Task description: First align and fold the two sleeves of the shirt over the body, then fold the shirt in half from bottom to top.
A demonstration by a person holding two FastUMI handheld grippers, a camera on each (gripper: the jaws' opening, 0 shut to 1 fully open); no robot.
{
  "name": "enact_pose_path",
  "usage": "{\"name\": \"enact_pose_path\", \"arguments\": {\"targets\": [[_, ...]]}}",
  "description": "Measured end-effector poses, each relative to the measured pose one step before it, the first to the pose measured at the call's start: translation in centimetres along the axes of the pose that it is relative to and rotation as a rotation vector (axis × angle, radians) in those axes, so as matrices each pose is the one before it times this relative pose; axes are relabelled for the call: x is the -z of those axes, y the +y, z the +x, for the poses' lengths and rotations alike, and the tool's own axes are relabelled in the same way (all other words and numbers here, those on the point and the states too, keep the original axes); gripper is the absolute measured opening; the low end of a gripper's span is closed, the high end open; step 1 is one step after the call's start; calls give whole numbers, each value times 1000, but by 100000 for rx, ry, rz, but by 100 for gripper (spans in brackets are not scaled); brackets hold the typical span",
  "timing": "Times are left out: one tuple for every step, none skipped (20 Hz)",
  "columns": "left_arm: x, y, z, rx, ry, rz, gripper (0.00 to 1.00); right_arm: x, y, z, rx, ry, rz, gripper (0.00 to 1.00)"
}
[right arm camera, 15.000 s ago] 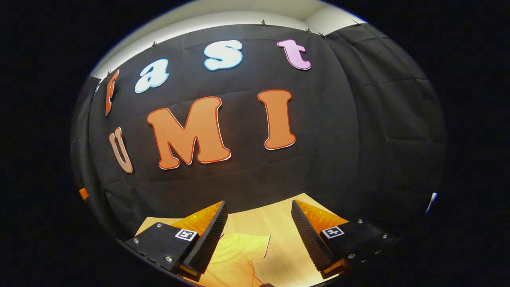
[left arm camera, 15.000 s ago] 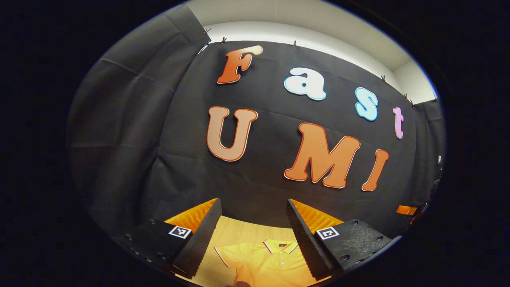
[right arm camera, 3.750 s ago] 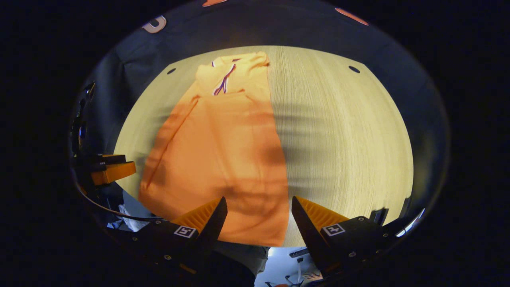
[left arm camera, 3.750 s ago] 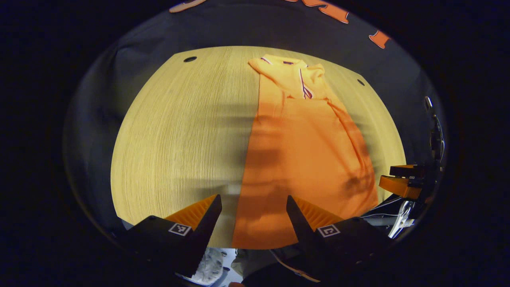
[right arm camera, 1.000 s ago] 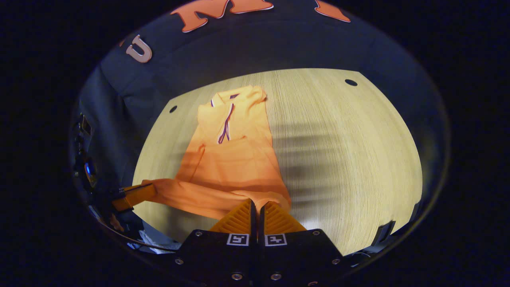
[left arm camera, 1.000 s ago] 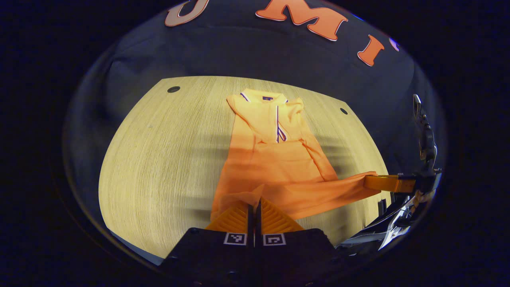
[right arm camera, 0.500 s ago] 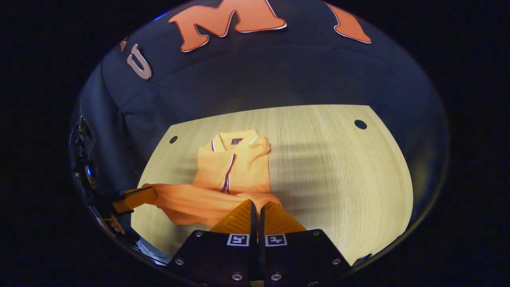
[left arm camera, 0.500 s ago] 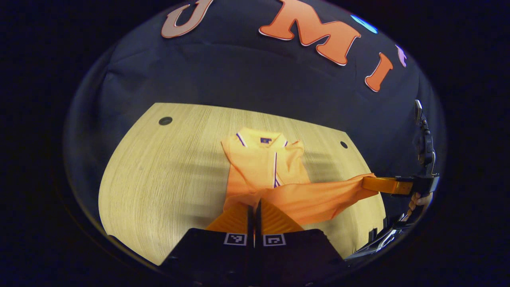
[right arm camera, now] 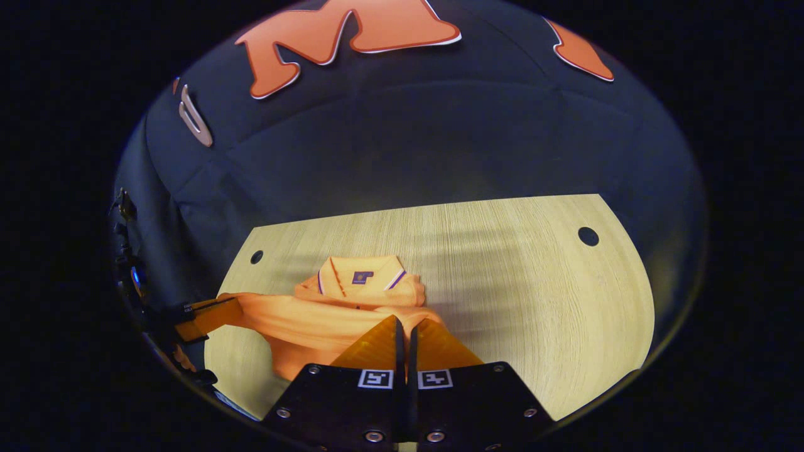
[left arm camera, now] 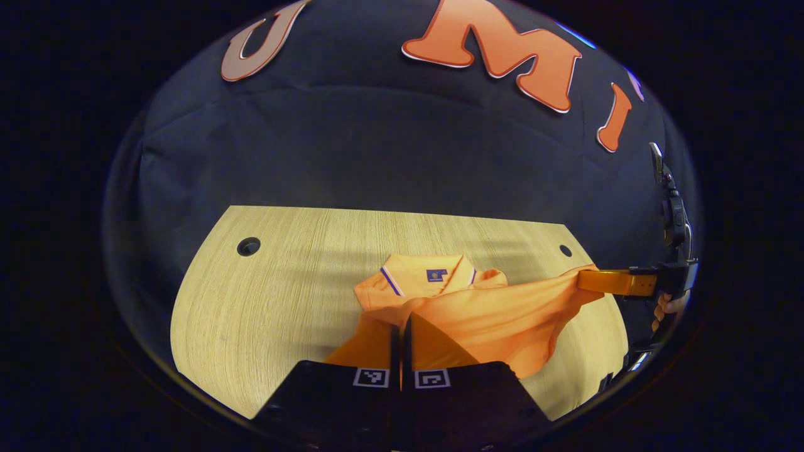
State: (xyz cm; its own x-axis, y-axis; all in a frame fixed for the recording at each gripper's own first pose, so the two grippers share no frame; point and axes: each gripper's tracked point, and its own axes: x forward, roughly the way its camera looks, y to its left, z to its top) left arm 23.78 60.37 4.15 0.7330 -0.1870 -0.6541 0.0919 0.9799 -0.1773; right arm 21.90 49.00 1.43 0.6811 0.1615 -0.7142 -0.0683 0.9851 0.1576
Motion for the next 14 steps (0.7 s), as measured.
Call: {"name": "enact_pose_path", "arguments": {"targets": [[-270, 397, 1000, -721, 471, 879, 0, -360, -79, 997, 152, 362, 1393, 0], [-132, 356, 1111, -648, 561, 900, 0, -7, -14, 1117, 127, 1522, 2164, 0], [116, 85, 1305, -420, 1620, 498, 0, 231, -57, 1331, 8, 2298, 2372, 0], [411, 409, 1037, -1008, 2127, -148, 0, 308, 13, 1050, -753, 1850, 2224, 1], [286, 262, 957, -881, 1719, -640, 0, 196, -36, 1030, -164, 957, 898, 1], [225, 175, 876, -693, 1094, -570, 0, -2, -228, 1063, 618, -243, -380, 2], [254, 318, 568, -920, 827, -891, 0, -33, -294, 893, 864, -530, -674, 2], [488, 132, 459, -361, 2123, -865, 1, 201, -226, 854, 774, 205, -197, 2], [460, 168, 629, -424, 1407, -399, 1, 247, 2, 216, -365, 801, -913, 6], [5, -56, 618, 623, -7, -188, 1, 298, 1, 171, -135, 569, -951, 15], [127, 174, 397, -651, 68, -17, 6, 198, -303, 121, 741, -75, -874, 16], [33, 212, 332, -463, 201, 72, 9, 83, 50, -336, 25, -863, -765, 24], [97, 6, -417, 143, 335, 115, 22, -288, -24, 253, 101, -1397, -1148, 30], [-86, 58, -38, -77, -13, -603, 31, -184, -16, -213, 380, -1743, -1036, 60]]}}
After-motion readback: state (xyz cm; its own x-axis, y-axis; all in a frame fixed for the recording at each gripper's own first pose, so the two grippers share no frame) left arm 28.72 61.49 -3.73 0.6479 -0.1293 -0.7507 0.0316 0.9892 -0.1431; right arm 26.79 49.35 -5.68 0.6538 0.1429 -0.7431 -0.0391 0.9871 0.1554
